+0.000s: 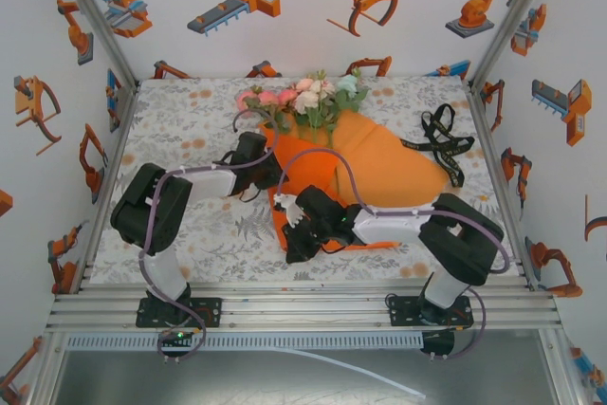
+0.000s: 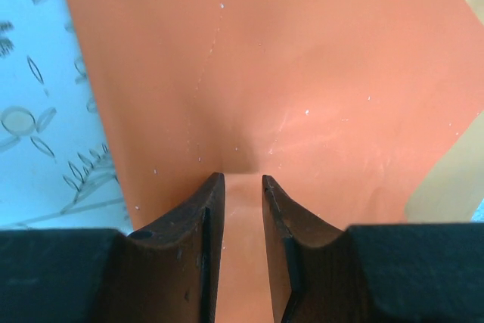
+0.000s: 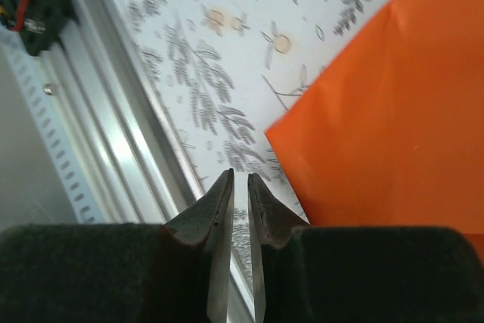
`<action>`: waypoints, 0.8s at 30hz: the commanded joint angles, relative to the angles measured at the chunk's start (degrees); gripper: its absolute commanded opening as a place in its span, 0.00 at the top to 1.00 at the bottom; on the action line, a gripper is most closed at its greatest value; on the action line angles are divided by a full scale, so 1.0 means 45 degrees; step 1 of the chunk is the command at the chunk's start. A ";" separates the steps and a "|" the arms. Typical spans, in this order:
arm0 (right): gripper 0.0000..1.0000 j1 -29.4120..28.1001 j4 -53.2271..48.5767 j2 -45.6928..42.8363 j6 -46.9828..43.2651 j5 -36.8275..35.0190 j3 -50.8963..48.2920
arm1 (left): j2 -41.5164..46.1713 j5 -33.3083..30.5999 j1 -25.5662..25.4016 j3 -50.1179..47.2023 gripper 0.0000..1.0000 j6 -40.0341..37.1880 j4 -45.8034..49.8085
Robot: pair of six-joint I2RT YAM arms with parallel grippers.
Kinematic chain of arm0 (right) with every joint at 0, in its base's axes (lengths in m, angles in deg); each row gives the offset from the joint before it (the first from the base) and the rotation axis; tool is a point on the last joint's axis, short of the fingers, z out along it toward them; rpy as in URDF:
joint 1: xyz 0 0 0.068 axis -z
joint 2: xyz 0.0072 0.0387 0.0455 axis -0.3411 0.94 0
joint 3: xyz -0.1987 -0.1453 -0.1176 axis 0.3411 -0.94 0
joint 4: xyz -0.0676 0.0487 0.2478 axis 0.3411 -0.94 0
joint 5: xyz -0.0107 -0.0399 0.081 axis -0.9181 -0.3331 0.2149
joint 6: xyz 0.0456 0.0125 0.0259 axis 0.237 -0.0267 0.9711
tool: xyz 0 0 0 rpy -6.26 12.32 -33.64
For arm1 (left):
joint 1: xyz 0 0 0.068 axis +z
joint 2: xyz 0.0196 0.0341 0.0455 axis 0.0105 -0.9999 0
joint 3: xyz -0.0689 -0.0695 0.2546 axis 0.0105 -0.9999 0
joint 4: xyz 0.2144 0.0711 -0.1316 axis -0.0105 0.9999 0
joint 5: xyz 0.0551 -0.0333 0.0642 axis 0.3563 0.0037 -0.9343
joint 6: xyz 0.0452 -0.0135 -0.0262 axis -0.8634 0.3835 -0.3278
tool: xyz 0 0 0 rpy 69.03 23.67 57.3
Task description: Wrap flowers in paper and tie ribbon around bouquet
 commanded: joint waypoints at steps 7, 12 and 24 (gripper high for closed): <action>0.82 0.0003 -0.0449 -0.1048 -0.0215 -0.0178 0.0589 | -0.0492 -0.0063 0.0467 -0.0055 0.69 -0.0752 0.1110; 0.90 0.0101 0.0825 -0.0668 0.0518 -0.1829 0.1651 | -0.0449 0.0018 0.0439 -0.0165 0.69 -0.0620 0.0894; 1.00 0.0571 0.2140 0.1738 0.0600 -0.0628 0.1404 | -0.0556 0.0024 0.0497 -0.0008 0.69 -0.0643 0.0898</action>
